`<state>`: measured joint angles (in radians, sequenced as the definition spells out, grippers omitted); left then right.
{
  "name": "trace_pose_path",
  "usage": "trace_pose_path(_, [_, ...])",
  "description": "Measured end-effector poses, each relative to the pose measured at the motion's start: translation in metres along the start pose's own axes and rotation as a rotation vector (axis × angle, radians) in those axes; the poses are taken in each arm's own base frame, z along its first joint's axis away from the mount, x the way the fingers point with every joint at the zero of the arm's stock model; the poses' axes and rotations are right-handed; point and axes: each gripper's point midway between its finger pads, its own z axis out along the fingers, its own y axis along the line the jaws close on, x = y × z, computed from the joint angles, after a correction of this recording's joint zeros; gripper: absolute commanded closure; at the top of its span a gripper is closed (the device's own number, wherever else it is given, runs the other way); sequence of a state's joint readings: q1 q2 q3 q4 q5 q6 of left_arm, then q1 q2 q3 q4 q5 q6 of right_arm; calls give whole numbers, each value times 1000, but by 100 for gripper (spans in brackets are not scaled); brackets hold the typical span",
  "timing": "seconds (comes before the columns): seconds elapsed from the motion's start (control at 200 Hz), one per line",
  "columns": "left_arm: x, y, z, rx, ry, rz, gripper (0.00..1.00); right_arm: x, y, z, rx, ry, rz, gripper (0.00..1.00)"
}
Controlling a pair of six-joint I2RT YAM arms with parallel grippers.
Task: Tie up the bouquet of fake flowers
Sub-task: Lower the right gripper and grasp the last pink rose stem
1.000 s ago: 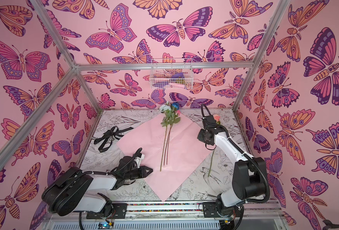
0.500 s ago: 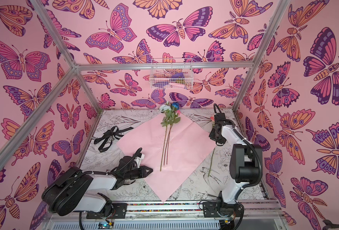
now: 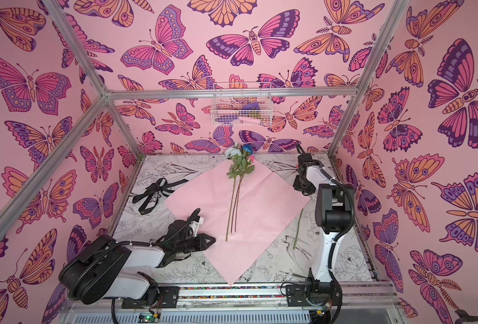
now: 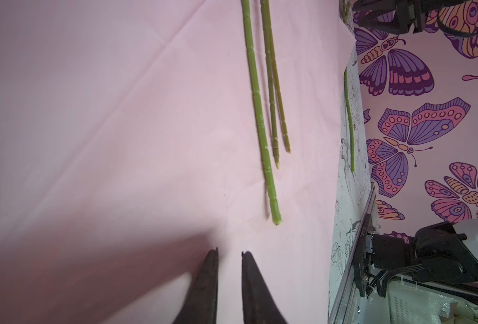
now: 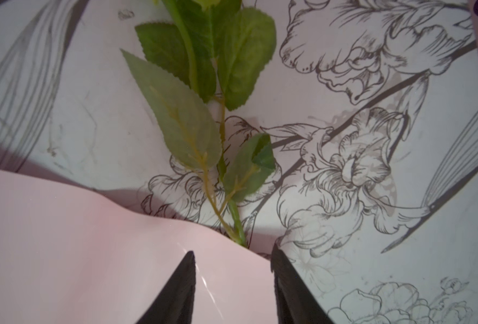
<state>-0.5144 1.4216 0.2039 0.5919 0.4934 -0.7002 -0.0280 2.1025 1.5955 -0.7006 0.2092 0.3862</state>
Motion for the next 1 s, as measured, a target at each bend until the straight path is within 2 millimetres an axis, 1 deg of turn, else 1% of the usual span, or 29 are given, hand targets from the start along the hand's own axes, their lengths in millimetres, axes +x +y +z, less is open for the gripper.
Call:
trace_pose_path(0.05, [0,0,0,0,-1,0,80,0,-3,5,8,13,-5,54])
trace_pose_path(0.16, [0,0,0,0,-2,-1,79,-1,-12,12,25,36,-11,59])
trace_pose_path(0.335, [-1,0,1,3,-2,0,80,-5,-37,15,46,57,-6,66])
trace_pose_path(0.471, [-2,0,2,7,0,0,80,-6,-56,17,61,76,-23,68])
trace_pose_path(0.536, [-2,0,2,7,0,0,80,-6,-63,17,70,83,-41,66])
trace_pose_path(0.701, [-2,0,3,8,-1,1,80,-5,-65,15,74,95,-73,58])
trace_pose_path(0.801, [-2,0,3,8,-1,1,80,-1,-63,13,55,103,-62,56])
trace_pose_path(0.996, [-2,0,3,8,-1,1,80,28,-60,6,4,140,-11,58])
